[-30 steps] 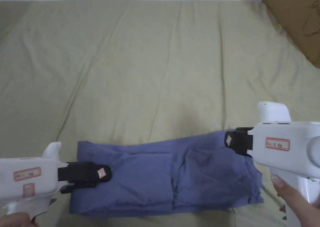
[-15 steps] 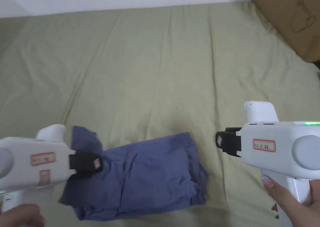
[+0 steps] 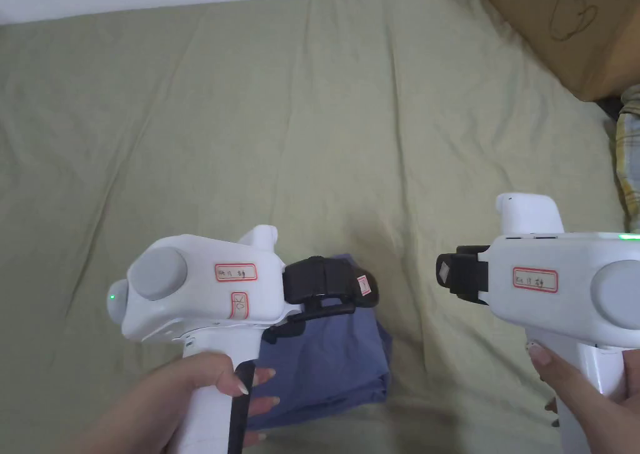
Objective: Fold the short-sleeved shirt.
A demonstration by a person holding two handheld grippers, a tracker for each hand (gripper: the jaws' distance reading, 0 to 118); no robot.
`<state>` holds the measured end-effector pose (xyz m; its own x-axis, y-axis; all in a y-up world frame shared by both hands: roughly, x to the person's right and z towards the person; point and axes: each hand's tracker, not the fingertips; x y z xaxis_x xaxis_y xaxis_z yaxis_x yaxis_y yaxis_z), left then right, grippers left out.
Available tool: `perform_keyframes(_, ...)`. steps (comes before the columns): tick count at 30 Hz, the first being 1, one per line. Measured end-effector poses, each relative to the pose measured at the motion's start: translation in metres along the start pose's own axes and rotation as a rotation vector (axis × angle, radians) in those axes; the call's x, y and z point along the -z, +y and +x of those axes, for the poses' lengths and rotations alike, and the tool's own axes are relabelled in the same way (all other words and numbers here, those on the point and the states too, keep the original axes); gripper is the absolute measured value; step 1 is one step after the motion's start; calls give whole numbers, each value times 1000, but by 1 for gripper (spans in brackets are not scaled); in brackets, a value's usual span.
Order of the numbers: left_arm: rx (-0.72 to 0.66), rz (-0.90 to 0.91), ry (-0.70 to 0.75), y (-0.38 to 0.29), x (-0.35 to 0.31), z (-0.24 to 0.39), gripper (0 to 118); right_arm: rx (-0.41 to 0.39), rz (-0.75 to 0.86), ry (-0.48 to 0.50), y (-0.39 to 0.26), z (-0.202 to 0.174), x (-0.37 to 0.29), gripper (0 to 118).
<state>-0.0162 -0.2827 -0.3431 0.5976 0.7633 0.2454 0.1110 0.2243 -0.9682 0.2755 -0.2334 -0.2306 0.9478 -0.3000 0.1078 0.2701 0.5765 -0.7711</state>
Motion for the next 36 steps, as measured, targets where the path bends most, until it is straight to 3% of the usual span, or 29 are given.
perform_keyframes(3,84,21,116,2,-19,2,111,-9,19,-21,4,5,-3,1)
perform_keyframes(4,102,16,95,0,-21,7,89,-9,26,-24,5,7,-4,1)
perform_keyframes(6,109,22,101,-1,-17,14,22,-1,31,-25,6,12,-6,1)
perform_keyframes(7,114,11,113,-2,-10,17,3,6,33,-26,6,15,-7,1)
perform_keyframes(10,75,-97,72,-2,22,12,3,5,43,-35,3,19,-10,1)
perform_keyframes(14,111,-214,176,-11,81,2,2,-14,40,-67,-2,27,-13,1)
perform_keyframes(18,2,-201,75,-14,106,-7,1,-14,32,-91,-6,36,-13,1)
perform_keyframes(20,16,-207,85,-16,108,1,2,7,30,-93,-8,41,-15,1)
perform_keyframes(23,76,-174,37,-16,88,23,2,32,45,-104,-7,45,-23,1)
perform_keyframes(27,135,11,-46,-5,19,49,2,15,93,-150,-1,45,-39,1)
perform_keyframes(30,229,180,0,-4,-52,49,2,27,122,-143,4,41,-46,1)
perform_keyframes(33,234,285,93,-16,-106,28,2,38,96,-33,8,25,-36,1)
perform_keyframes(36,126,341,142,-33,-140,-11,2,53,-48,212,9,5,-2,1)
